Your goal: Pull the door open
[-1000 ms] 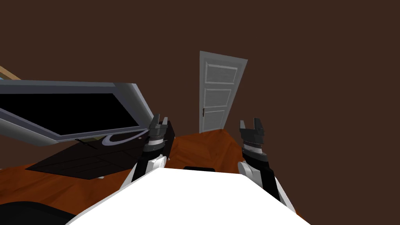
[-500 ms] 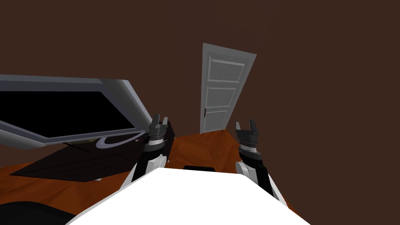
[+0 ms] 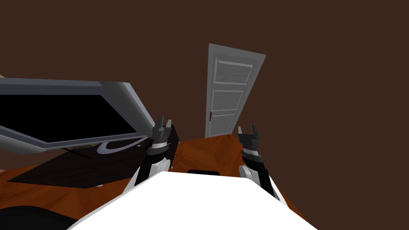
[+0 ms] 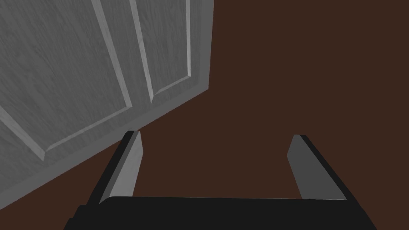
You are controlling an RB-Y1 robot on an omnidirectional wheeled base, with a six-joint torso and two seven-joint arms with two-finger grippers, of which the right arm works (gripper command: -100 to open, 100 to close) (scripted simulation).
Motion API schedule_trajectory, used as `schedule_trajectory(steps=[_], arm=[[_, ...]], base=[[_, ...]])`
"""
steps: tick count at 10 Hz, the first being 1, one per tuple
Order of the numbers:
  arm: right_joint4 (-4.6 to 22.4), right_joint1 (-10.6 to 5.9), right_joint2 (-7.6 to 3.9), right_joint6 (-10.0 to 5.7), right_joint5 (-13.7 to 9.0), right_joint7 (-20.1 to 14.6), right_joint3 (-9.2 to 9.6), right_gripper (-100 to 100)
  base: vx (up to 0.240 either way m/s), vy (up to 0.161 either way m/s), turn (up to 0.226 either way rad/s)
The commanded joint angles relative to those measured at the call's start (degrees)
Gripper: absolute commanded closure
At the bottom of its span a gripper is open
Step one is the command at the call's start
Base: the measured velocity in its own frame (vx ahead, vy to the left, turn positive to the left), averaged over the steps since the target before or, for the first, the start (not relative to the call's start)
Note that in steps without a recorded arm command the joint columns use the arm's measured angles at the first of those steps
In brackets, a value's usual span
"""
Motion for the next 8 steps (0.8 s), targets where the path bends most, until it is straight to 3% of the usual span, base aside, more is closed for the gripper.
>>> schedule_trajectory(steps=[1,8], arm=[[1.6,-0.12,-0.54,-0.7,-0.6,-2.1,0.75,-100],[10.0,-1.87,-3.41,-3.39,-3.7,-11.9,3.99,-100]], base=[[0.117,0.026,0.029],[0.098,0.018,0.038]])
